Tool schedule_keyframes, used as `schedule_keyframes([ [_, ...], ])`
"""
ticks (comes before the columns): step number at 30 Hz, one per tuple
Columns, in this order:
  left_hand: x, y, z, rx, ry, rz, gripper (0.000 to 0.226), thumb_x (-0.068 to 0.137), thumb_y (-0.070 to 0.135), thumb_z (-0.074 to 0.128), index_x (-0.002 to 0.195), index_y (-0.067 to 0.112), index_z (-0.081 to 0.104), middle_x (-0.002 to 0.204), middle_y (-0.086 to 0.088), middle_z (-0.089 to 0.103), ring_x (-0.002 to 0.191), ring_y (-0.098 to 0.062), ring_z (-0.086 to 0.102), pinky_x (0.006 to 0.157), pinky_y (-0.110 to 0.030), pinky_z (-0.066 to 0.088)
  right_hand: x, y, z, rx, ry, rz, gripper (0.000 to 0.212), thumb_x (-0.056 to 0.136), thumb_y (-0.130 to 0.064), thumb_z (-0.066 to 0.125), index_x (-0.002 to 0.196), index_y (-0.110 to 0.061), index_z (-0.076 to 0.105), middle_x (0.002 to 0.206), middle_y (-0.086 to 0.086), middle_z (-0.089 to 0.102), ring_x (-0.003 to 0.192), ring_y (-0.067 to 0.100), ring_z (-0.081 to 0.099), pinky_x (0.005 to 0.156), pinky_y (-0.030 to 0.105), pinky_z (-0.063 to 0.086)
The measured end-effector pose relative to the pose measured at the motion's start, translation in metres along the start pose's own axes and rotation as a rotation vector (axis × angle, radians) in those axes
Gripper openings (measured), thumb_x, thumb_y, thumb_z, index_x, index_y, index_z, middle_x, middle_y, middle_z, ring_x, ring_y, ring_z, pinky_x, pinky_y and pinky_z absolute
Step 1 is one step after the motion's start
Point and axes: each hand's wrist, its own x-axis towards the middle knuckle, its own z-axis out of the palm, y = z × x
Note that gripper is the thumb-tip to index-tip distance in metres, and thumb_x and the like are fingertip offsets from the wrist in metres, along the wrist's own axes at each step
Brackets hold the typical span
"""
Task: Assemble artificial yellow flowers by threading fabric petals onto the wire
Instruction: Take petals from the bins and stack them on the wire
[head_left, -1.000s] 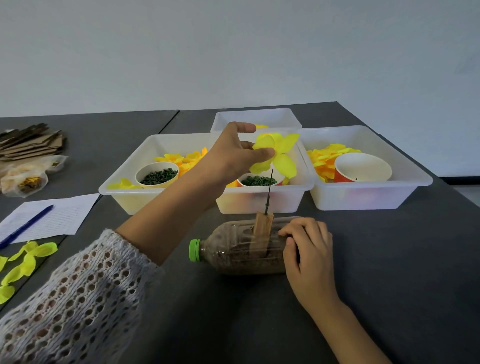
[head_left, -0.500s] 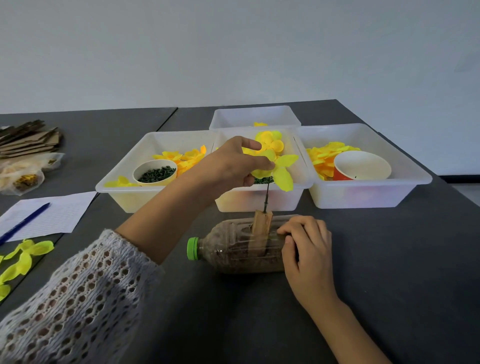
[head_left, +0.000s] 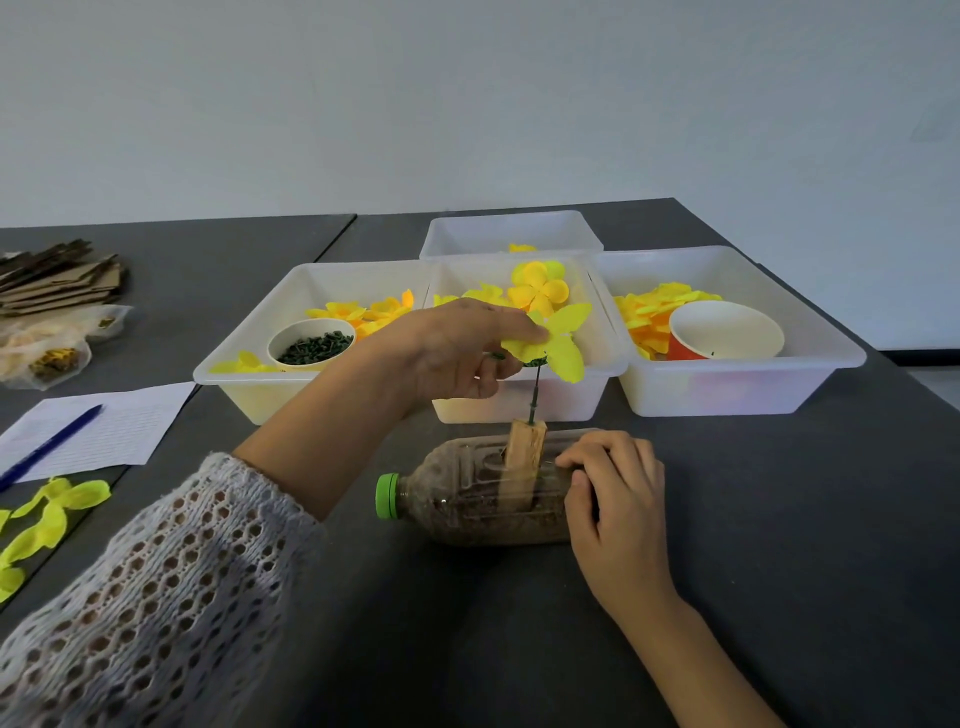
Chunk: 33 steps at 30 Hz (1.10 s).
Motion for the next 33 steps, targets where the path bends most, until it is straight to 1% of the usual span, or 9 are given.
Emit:
schedule_keyframes([
  [3, -0.002, 0.0, 0.001, 0.046, 0.053, 0.051, 0.017, 0.088, 0.016, 0.071, 0.098, 0.021, 0.058, 0.085, 0.005, 0.067, 0.068, -0.008, 0.062, 0.06, -0.023, 0.047, 0.0, 0.0, 0.0, 0.0, -0.007, 0.001, 0.022, 0.09, -0.019, 0.041, 0.092, -0.017, 0.063, 0.099, -0.004, 0.057, 0.095, 0.007, 0.045, 0.081, 0.014, 0.03],
  [6, -0.001, -0.005, 0.0, 0.201, 0.185, 0.186, 0.051, 0.082, 0.022, 0.077, 0.125, 0.026, 0.049, 0.124, 0.001, 0.057, 0.107, -0.013, 0.058, 0.09, -0.033, 0.049, 0.001, 0.0, 0.0, 0.003, -0.008, 0.001, 0.022, 0.09, -0.019, 0.041, 0.091, -0.018, 0.063, 0.099, -0.004, 0.057, 0.096, 0.007, 0.045, 0.081, 0.013, 0.029],
  [8, -0.003, -0.009, 0.001, 0.308, 0.251, 0.377, 0.045, 0.082, 0.019, 0.077, 0.119, 0.029, 0.054, 0.131, 0.001, 0.05, 0.113, -0.008, 0.051, 0.084, -0.022, 0.045, 0.001, 0.0, 0.0, 0.006, -0.004, 0.002, 0.023, 0.09, -0.019, 0.041, 0.091, -0.018, 0.063, 0.099, -0.005, 0.057, 0.096, 0.006, 0.044, 0.082, 0.013, 0.029],
  [11, -0.004, -0.015, 0.002, 0.389, 0.192, 0.608, 0.013, 0.088, 0.01, 0.07, 0.095, 0.02, 0.068, 0.117, 0.004, 0.064, 0.111, 0.002, 0.055, 0.076, -0.007, 0.041, 0.0, 0.001, 0.001, 0.014, 0.0, -0.007, 0.022, 0.089, -0.018, 0.041, 0.091, -0.018, 0.063, 0.1, -0.006, 0.056, 0.096, 0.005, 0.042, 0.081, 0.015, 0.03],
  [14, -0.003, -0.028, 0.007, 0.312, 0.088, 0.626, 0.014, 0.098, 0.012, 0.058, 0.093, 0.006, 0.07, 0.102, 0.009, 0.07, 0.101, 0.013, 0.059, 0.078, -0.001, 0.04, 0.0, 0.002, 0.001, 0.014, -0.003, -0.007, 0.021, 0.089, -0.017, 0.042, 0.092, -0.019, 0.062, 0.101, -0.007, 0.055, 0.097, 0.005, 0.043, 0.079, 0.018, 0.031],
  [18, 0.001, -0.049, 0.018, 0.186, 0.084, 0.575, 0.018, 0.102, 0.022, 0.051, 0.101, 0.013, 0.067, 0.119, 0.004, 0.067, 0.104, 0.007, 0.059, 0.077, -0.003, 0.041, 0.0, 0.001, 0.001, 0.008, -0.009, -0.004, 0.021, 0.089, -0.017, 0.042, 0.093, -0.019, 0.062, 0.101, -0.006, 0.055, 0.096, 0.007, 0.044, 0.079, 0.018, 0.031],
  [22, 0.001, -0.06, 0.028, 0.162, 0.074, 0.601, 0.038, 0.106, 0.022, 0.039, 0.094, 0.003, 0.07, 0.121, -0.007, 0.069, 0.117, -0.003, 0.059, 0.092, -0.006, 0.039, 0.0, 0.001, 0.0, -0.009, -0.013, -0.004, 0.021, 0.089, -0.018, 0.041, 0.092, -0.018, 0.063, 0.1, -0.005, 0.056, 0.096, 0.008, 0.044, 0.078, 0.022, 0.032],
  [29, 0.004, -0.076, 0.025, 0.188, 0.199, 0.594, 0.028, 0.101, 0.01, 0.047, 0.103, 0.013, 0.075, 0.111, -0.003, 0.072, 0.1, -0.02, 0.064, 0.088, -0.034, 0.047, 0.001, 0.0, 0.001, -0.012, -0.012, 0.006, 0.022, 0.089, -0.018, 0.041, 0.091, -0.017, 0.063, 0.1, -0.004, 0.056, 0.096, 0.007, 0.044, 0.078, 0.021, 0.032],
  [33, 0.004, -0.085, 0.024, 0.267, 0.202, 0.626, 0.025, 0.101, 0.016, 0.052, 0.119, 0.015, 0.071, 0.121, 0.006, 0.068, 0.118, -0.007, 0.059, 0.102, -0.035, 0.047, 0.001, 0.0, 0.002, -0.015, -0.002, 0.001, 0.022, 0.089, -0.017, 0.041, 0.091, -0.016, 0.063, 0.099, -0.003, 0.057, 0.095, 0.008, 0.044, 0.077, 0.02, 0.031],
])
